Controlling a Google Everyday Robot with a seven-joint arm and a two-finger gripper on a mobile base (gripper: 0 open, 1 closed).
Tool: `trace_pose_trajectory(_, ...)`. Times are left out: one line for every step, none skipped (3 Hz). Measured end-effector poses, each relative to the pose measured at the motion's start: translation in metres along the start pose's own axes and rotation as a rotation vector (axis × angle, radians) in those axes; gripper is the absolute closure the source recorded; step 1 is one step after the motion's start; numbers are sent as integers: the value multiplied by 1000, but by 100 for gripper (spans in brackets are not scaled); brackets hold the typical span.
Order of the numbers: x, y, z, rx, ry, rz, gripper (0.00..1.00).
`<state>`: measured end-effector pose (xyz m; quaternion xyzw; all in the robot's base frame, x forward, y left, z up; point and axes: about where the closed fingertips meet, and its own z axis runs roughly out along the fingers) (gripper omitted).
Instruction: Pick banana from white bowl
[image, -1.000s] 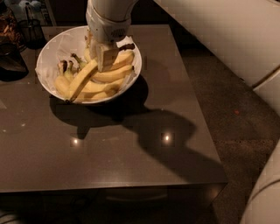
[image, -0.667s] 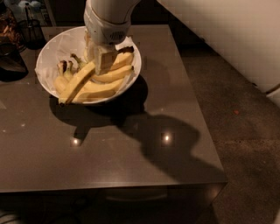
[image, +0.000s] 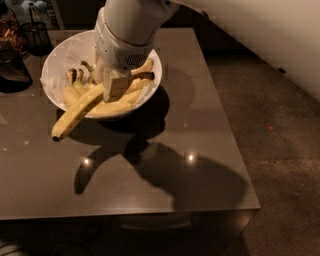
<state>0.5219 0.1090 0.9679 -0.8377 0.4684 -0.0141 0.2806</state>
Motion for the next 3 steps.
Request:
trace_pose_trajectory(-17, 21, -10, 20, 12, 40, 100)
trace_pose_trajectory(-35, 40, -22, 39, 45, 81, 100)
trace_pose_trajectory(-38, 41, -24, 43, 47, 91, 100)
